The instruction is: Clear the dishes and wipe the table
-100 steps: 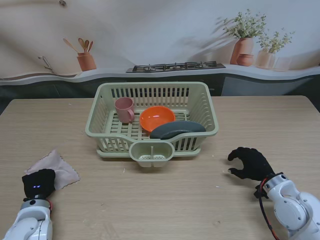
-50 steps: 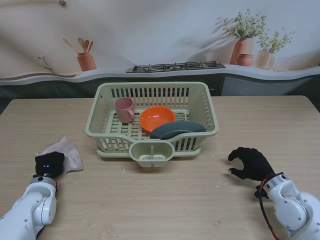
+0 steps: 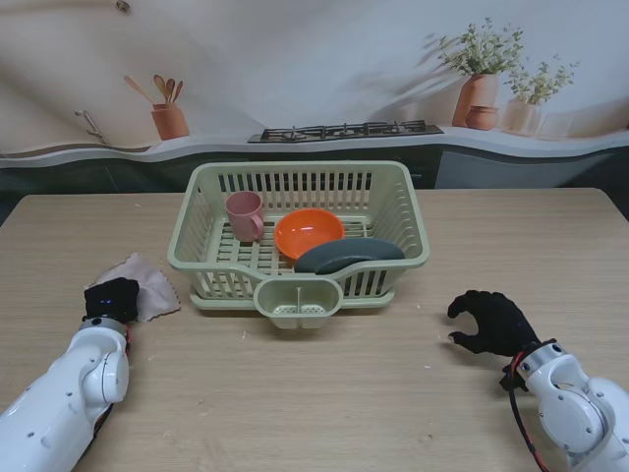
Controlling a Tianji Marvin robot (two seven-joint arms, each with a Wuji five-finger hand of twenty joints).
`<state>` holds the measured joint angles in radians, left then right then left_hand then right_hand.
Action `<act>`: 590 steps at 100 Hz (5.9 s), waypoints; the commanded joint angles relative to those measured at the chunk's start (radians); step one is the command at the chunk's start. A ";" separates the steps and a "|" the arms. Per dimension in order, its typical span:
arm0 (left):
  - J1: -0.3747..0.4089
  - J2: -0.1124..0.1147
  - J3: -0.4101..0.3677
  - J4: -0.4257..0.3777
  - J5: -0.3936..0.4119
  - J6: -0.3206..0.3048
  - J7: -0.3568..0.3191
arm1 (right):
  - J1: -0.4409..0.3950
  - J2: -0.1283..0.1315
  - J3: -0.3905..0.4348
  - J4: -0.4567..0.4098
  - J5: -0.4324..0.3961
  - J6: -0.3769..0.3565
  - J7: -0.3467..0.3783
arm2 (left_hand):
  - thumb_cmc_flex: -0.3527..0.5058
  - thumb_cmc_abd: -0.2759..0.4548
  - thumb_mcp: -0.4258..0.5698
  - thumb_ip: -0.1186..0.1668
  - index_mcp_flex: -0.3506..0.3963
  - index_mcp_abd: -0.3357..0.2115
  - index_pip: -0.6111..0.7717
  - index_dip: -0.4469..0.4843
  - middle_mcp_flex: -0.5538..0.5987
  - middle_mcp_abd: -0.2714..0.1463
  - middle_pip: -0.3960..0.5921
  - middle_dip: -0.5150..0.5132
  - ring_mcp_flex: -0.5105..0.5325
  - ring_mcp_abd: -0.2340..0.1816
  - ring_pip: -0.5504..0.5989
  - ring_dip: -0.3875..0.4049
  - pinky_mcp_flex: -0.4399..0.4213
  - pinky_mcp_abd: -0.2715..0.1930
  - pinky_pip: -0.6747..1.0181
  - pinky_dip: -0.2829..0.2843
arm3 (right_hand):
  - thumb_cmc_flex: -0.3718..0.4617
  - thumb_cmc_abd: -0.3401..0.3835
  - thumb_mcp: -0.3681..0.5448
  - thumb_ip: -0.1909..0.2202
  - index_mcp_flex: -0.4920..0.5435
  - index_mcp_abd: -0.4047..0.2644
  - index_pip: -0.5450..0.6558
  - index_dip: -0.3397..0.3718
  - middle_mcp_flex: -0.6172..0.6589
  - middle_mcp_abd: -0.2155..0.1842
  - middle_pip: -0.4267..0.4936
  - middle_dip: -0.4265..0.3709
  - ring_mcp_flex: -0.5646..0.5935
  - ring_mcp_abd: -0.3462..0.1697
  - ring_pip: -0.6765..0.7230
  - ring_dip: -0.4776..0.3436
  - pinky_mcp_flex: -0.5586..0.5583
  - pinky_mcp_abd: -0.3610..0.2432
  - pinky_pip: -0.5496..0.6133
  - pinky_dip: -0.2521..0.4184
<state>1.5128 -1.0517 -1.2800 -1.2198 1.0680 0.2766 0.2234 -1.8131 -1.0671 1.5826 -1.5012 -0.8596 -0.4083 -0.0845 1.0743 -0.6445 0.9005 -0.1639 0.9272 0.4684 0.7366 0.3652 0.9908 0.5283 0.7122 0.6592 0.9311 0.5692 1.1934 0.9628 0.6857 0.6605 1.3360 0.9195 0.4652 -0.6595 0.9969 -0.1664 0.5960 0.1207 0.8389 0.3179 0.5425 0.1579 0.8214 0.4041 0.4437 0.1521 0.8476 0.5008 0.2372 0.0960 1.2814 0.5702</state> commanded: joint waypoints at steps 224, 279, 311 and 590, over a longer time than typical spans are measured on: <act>0.388 0.002 -0.254 -0.241 0.168 -0.135 0.020 | -0.011 -0.002 0.014 -0.022 0.026 -0.028 0.029 | 0.042 -0.044 0.038 0.018 0.156 -0.233 0.118 0.033 0.098 -0.042 -0.041 0.000 0.022 0.059 -0.022 -0.001 -0.024 0.037 0.022 0.012 | 0.014 -0.026 0.012 0.019 0.004 0.005 -0.008 0.005 0.013 0.005 -0.009 -0.002 0.001 0.014 -0.012 -0.007 -0.012 0.007 -0.004 0.004; 0.251 0.017 -0.208 -0.128 0.158 -0.174 -0.002 | -0.005 0.000 0.010 -0.020 0.020 -0.030 0.036 | 0.034 -0.047 0.041 0.016 0.167 -0.237 0.086 0.046 0.102 -0.053 -0.063 0.017 0.019 0.058 -0.030 -0.002 -0.036 0.037 0.015 0.007 | 0.014 -0.026 0.012 0.020 0.003 0.004 -0.008 0.005 0.014 0.005 -0.008 -0.002 0.002 0.013 -0.011 -0.007 -0.012 0.007 -0.004 0.004; 0.063 0.033 -0.105 -0.027 0.131 -0.200 -0.092 | -0.009 -0.001 0.011 -0.023 0.011 -0.023 0.028 | 0.031 -0.042 0.041 0.013 0.163 -0.228 0.073 0.048 0.096 -0.048 -0.062 0.019 0.018 0.052 -0.029 0.000 -0.035 0.037 0.017 0.005 | 0.013 -0.025 0.011 0.019 0.004 0.004 -0.007 0.005 0.013 0.005 -0.009 -0.003 0.002 0.014 -0.011 -0.007 -0.012 0.007 -0.005 0.005; 0.374 0.010 -0.241 -0.273 0.171 -0.156 -0.104 | -0.028 -0.003 0.016 -0.038 0.029 -0.013 0.034 | 0.040 -0.033 0.038 0.013 0.155 -0.210 0.056 0.048 0.073 -0.033 -0.052 0.011 -0.010 0.070 -0.023 0.008 -0.071 0.037 0.023 0.022 | 0.014 -0.025 0.012 0.020 0.002 0.004 -0.008 0.005 0.014 0.005 -0.008 -0.002 0.001 0.013 -0.012 -0.007 -0.013 0.008 -0.005 0.006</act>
<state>1.8570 -1.0378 -1.5204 -1.5102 1.2373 0.1325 0.1269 -1.8353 -1.0681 1.6021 -1.5337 -0.8275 -0.4230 -0.0652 1.0535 -0.7064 0.9257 -0.1612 0.9907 0.4472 0.7131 0.3955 1.0560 0.4921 0.6451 0.6588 0.9261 0.5709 1.1648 0.9640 0.6430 0.6626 1.3339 0.9183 0.4652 -0.6595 0.9970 -0.1664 0.5961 0.1207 0.8369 0.3179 0.5440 0.1595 0.8213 0.4041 0.4437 0.1526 0.8400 0.4951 0.2355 0.0966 1.2810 0.5702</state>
